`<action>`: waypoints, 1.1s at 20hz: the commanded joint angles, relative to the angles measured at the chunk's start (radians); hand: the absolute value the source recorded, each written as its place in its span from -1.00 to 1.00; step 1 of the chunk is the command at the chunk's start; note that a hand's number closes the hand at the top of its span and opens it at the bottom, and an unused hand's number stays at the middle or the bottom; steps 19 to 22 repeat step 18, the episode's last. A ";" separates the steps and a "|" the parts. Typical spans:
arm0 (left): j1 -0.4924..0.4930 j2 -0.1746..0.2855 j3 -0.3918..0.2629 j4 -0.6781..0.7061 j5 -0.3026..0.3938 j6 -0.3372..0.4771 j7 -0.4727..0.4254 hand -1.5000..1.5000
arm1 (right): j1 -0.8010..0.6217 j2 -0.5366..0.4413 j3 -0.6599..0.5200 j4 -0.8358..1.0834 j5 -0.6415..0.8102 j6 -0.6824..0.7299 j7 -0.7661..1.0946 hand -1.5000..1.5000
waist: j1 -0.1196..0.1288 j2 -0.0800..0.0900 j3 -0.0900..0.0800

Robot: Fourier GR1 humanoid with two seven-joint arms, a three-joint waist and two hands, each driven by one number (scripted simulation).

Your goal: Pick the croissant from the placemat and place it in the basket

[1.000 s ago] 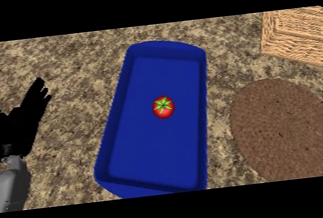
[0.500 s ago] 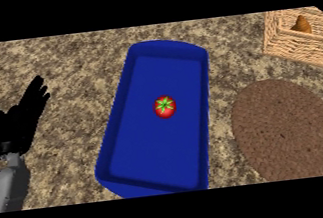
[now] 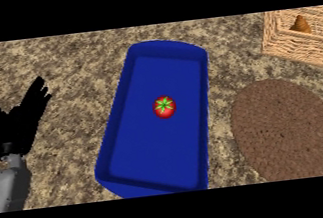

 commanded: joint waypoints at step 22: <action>-0.013 0.026 0.051 0.024 0.015 -0.029 -0.010 0.00 | 0.463 -0.427 -0.343 0.123 -0.406 0.627 -0.189 -1.00 | -0.030 -0.002 0.001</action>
